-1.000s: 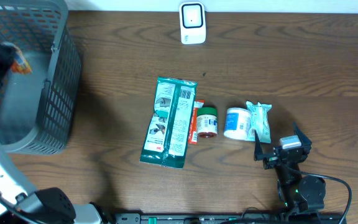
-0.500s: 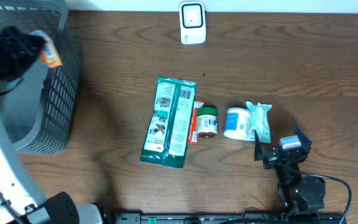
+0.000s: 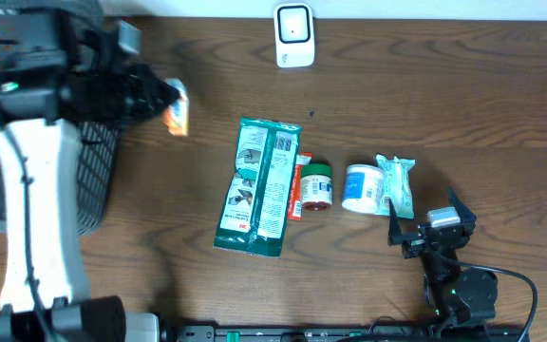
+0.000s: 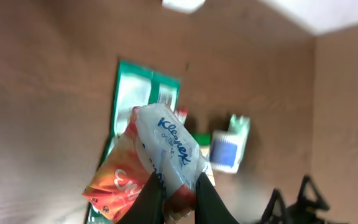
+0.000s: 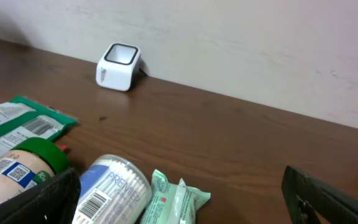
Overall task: Scan the item barcode
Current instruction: 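Lift the tissue pack out and carry it toward the scanner, then lower the tissue pack left of the pouch and release it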
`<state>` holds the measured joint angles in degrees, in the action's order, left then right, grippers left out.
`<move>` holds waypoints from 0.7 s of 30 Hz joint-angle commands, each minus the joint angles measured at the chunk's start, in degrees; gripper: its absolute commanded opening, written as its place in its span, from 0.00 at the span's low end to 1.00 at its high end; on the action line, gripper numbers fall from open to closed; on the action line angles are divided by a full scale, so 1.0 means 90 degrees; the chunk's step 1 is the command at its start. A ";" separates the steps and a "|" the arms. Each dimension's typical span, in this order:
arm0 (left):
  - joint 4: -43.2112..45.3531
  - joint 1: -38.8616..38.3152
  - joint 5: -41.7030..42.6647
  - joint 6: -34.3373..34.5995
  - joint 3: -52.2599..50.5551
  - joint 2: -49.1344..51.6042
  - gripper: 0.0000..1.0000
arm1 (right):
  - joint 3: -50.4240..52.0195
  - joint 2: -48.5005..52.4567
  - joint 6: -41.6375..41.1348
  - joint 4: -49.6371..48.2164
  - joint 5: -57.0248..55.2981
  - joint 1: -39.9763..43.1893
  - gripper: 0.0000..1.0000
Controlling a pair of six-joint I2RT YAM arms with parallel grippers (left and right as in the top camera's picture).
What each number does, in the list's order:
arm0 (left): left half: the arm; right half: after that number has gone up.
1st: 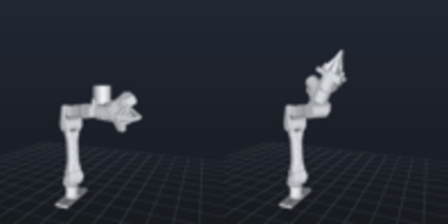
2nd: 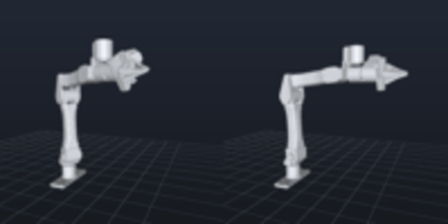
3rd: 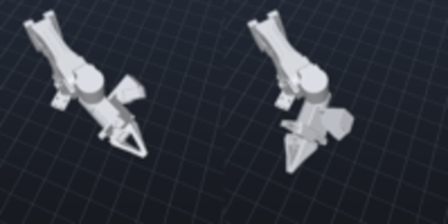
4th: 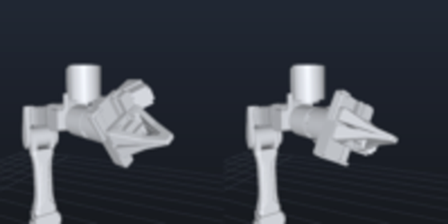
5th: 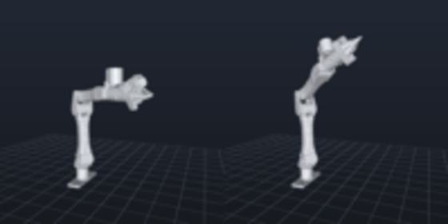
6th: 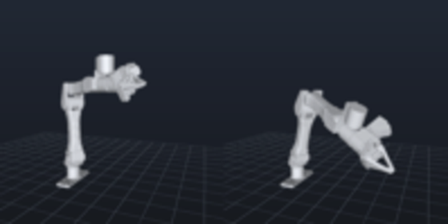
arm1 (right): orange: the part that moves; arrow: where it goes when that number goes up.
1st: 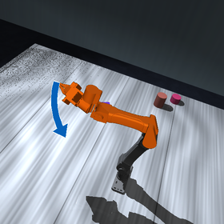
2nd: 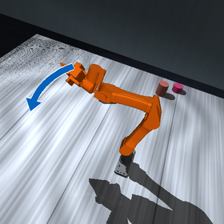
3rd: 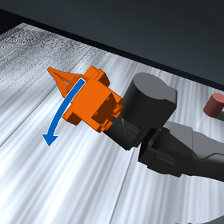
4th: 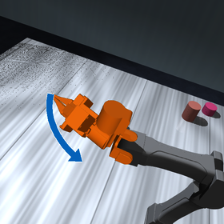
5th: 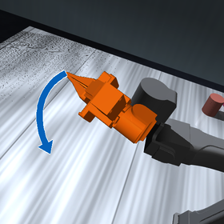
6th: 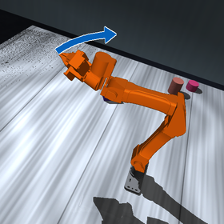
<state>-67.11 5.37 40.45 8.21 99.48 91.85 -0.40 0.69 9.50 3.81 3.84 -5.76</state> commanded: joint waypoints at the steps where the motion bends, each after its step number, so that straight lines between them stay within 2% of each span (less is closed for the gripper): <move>1: -0.0005 -0.0296 -0.0087 -0.0306 -0.0476 0.0537 0.08 | 0.0010 -0.0034 0.0000 0.0024 0.0010 -0.0036 0.99; 14: 0.0112 -0.0821 0.0126 -0.0627 -0.0709 0.2584 0.08 | 0.0010 -0.0034 0.0000 0.0024 0.0010 -0.0036 0.99; 21: 0.0423 -0.0814 0.0124 -0.0627 -0.0709 0.3215 0.08 | 0.0010 -0.0034 0.0000 0.0024 0.0010 -0.0036 0.99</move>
<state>-63.33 -2.09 40.80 3.97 93.12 118.91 -0.40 0.69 9.50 3.81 3.84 -5.76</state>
